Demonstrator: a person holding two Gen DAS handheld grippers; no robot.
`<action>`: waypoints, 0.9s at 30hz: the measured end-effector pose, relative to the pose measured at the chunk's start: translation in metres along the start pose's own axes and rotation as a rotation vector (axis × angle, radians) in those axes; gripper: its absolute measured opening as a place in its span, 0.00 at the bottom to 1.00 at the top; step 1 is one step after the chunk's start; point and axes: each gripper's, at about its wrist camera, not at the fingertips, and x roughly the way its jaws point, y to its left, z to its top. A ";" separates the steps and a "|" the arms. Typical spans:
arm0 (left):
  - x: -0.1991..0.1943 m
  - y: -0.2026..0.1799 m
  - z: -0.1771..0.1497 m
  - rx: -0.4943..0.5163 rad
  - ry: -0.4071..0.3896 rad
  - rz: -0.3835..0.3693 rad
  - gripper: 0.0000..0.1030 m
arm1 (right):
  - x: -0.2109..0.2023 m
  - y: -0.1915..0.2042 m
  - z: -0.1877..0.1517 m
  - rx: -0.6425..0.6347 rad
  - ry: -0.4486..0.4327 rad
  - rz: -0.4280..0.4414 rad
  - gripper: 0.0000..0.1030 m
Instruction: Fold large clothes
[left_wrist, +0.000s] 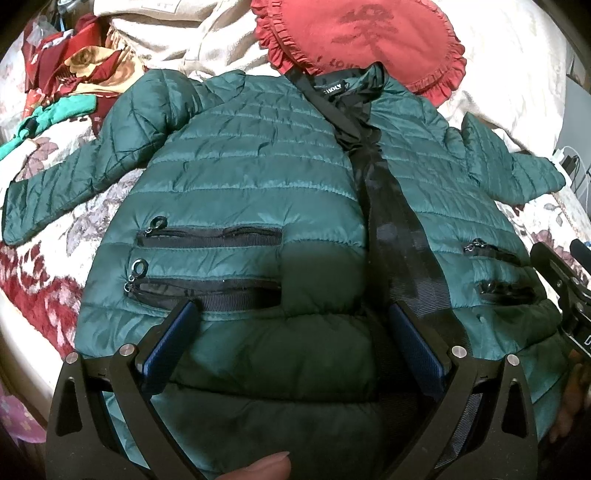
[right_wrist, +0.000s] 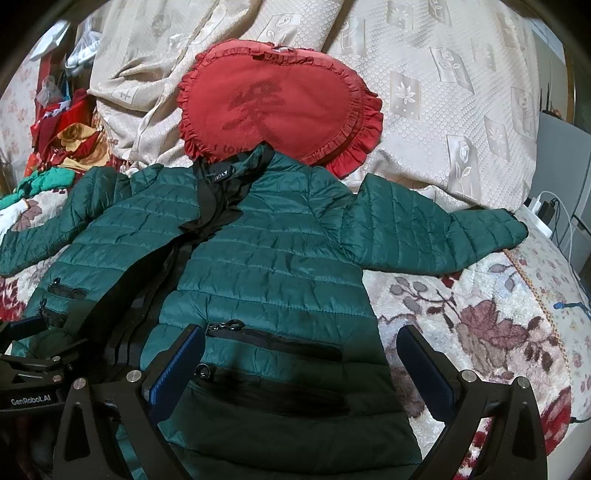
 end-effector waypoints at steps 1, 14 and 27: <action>0.000 0.000 0.001 0.002 0.000 0.001 1.00 | 0.000 0.000 0.000 0.001 -0.001 -0.001 1.00; 0.001 0.001 0.001 0.003 0.002 0.004 1.00 | 0.000 0.002 -0.001 0.006 0.001 0.006 1.00; 0.001 0.000 0.001 0.002 0.003 0.003 1.00 | 0.000 0.000 0.000 0.002 -0.004 0.003 1.00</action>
